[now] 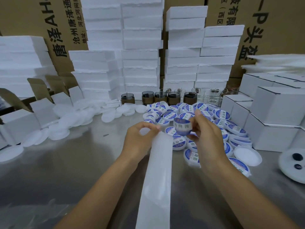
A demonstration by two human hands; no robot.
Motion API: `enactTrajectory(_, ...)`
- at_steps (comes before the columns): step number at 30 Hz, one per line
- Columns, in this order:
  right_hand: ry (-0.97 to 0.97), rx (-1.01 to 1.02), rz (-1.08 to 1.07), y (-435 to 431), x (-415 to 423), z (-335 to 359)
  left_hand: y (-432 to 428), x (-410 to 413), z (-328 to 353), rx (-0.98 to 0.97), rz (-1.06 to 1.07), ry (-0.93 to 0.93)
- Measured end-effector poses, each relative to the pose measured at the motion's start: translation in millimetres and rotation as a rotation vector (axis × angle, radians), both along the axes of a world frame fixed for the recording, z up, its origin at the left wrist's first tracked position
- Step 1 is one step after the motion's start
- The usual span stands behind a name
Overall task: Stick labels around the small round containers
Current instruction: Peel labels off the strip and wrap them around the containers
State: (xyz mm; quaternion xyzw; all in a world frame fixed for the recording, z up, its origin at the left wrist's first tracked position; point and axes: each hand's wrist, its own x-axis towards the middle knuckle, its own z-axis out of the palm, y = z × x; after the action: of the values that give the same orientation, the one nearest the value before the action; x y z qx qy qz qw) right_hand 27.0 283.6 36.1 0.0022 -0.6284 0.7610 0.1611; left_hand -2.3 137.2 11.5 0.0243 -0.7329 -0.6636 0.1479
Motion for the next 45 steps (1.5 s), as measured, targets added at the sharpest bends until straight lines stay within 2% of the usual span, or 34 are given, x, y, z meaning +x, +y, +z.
enactTrajectory(4,-0.055,-0.21,0.198,1,3,6,-13,-7,0,-0.066,0.197,0.076)
enactTrajectory(7,-0.063,-0.315,0.33,0,9,10,-21,-10,0,-0.054,0.258,0.092)
enactTrajectory(11,-0.076,-0.386,0.443,-1,13,14,-23,-11,4,0.053,0.266,0.046)
enactTrajectory(13,-0.074,-0.412,0.469,-1,14,14,-23,-9,9,0.136,0.265,0.084)
enactTrajectory(15,-0.052,-0.413,0.494,-2,15,14,-21,-5,16,0.309,0.168,0.106)
enactTrajectory(18,-0.006,-0.312,0.526,-6,18,13,-12,4,22,0.669,-0.19,0.054)
enactTrajectory(20,0.006,-0.203,0.511,-10,20,11,-4,8,22,0.755,-0.364,-0.021)
enactTrajectory(23,0.004,-0.067,0.412,-15,21,7,6,13,20,0.83,-0.519,-0.087)
enactTrajectory(29,-0.05,0.059,0.319,-15,16,2,13,13,13,0.823,-0.564,-0.104)
enactTrajectory(45,-0.126,0.098,0.154,-14,13,-1,14,13,12,0.782,-0.535,-0.116)
